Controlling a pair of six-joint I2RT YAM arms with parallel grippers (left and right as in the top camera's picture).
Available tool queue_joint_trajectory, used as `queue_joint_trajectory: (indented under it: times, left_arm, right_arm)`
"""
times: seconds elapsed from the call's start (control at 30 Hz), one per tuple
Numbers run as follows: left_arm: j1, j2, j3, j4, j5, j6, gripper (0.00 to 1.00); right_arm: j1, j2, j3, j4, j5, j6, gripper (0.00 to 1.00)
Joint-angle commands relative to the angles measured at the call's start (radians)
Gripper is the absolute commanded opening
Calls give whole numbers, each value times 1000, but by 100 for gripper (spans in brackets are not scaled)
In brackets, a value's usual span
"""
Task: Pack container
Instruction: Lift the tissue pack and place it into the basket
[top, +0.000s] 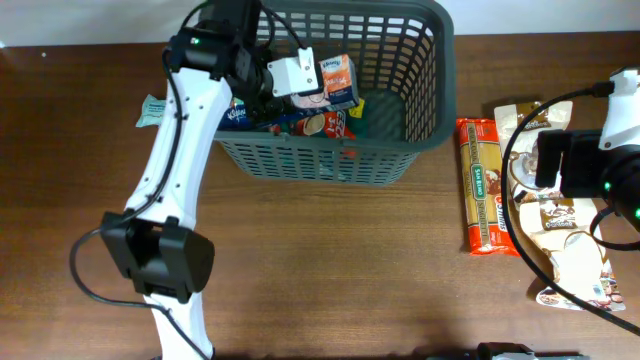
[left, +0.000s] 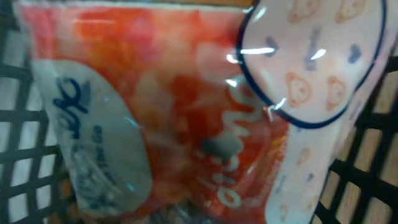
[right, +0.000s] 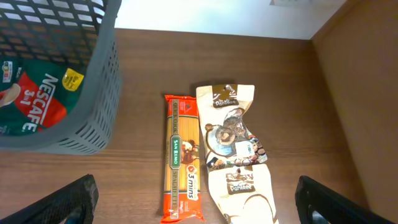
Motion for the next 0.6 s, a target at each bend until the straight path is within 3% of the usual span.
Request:
queue_joint_trajectory:
  times: [0.0,0.03,0.1,0.4,0.57]
  left_arm:
    - [21,19,8,-7,-64,4,26]
    - [21,19,8,-5,-67,4,57]
    - [21,19,8,5,-72,5,96]
    - [21,16,57,108,-70,-15,99]
    - [24,16,233,198,-74,-210,99]
  right_arm:
    - [5,-8,2,-1,-14,12,99]
    - [5,-8,2,-1,-14,12,99]
    - [5,-8,2,0,-14,12,99]
    - [5,-8,2,-1,-23,12,99]
    - [5,-8,2,0,-24,12,99]
